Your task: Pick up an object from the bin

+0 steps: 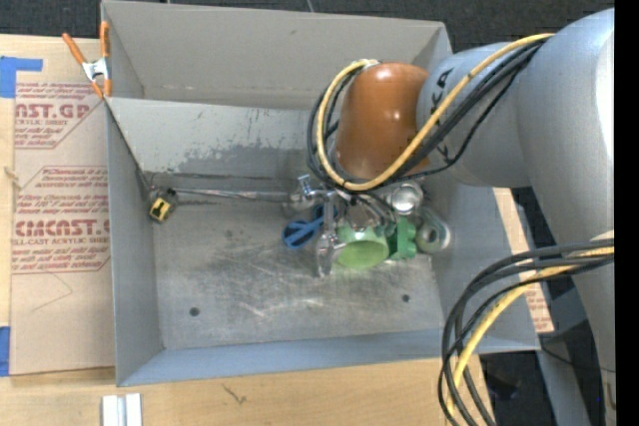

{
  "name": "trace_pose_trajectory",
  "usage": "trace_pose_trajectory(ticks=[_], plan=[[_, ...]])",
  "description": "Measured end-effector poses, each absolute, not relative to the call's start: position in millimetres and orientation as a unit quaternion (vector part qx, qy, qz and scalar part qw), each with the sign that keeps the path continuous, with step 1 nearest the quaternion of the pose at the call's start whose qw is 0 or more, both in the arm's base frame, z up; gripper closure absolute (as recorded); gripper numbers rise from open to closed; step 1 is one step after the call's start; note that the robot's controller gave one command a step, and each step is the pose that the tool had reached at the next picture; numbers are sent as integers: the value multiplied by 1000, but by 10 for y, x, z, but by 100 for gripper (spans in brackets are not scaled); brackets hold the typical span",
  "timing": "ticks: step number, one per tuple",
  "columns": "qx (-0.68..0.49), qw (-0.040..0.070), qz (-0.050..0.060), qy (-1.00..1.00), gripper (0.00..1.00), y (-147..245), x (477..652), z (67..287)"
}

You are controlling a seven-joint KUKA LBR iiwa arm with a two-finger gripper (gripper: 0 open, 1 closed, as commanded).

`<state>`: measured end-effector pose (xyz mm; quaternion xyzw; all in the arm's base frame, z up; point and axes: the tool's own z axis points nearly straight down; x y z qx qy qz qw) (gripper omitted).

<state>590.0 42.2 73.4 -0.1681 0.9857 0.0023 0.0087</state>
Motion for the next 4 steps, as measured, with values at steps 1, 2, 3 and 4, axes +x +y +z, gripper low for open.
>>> trace_pose_trajectory(ticks=[1,2,3,4], plan=[[-168,5,1,986,0,444,5924,761],[-168,5,1,986,100,444,5934,780],[-168,3,0,986,100,451,5944,1016],[-168,5,0,986,100,462,5964,1798]])
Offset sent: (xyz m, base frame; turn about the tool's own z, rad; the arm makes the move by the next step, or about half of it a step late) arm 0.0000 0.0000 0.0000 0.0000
